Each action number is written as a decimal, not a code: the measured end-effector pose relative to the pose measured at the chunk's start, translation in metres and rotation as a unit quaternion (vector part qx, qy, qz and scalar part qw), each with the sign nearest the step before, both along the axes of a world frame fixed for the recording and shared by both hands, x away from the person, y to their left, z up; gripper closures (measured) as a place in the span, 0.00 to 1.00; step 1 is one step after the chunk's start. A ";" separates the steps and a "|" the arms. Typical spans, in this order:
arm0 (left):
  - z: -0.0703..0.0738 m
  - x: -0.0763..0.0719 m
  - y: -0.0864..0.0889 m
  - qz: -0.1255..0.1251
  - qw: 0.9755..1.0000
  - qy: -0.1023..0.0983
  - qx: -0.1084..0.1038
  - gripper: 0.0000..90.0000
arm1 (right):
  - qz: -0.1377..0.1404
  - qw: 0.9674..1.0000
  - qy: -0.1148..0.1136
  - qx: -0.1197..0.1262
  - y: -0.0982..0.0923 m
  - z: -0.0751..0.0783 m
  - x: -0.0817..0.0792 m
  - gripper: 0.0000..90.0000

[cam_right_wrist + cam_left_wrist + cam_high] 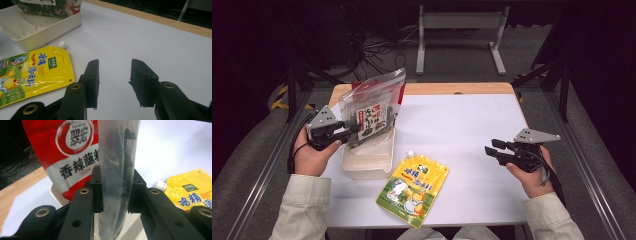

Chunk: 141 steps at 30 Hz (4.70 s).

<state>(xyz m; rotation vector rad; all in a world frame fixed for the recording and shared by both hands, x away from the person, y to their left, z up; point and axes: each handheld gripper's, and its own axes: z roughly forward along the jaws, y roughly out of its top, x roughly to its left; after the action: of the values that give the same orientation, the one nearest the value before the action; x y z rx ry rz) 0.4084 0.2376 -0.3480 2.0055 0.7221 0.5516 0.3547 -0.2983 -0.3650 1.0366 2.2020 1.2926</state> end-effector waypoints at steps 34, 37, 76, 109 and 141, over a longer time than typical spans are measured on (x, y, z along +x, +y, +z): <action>-0.021 -0.010 0.016 0.043 0.997 0.059 -0.019 0.28 | 0.007 1.000 0.008 0.008 0.005 -0.002 0.002 0.58; -0.017 -0.021 0.016 0.049 0.997 0.059 -0.021 0.23 | 0.009 1.000 0.012 0.008 0.006 -0.003 0.003 0.58; -0.011 -0.104 0.002 0.043 0.994 0.102 -0.002 0.19 | 0.111 0.986 0.128 0.004 0.089 -0.039 0.027 0.50; -0.050 -0.119 -0.030 -0.053 0.985 0.164 0.001 0.52 | 0.119 0.972 0.201 -0.006 0.114 -0.077 0.040 0.48; -0.098 -0.107 -0.066 -0.121 0.962 0.238 0.050 0.88 | 0.107 0.971 0.215 0.021 0.110 -0.077 0.041 0.49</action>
<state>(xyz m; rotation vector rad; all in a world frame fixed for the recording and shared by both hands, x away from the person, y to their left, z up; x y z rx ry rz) 0.3013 0.1715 -0.4461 2.3099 0.7239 -0.0490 0.3962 -0.1885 -0.4418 1.2165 2.6810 1.3047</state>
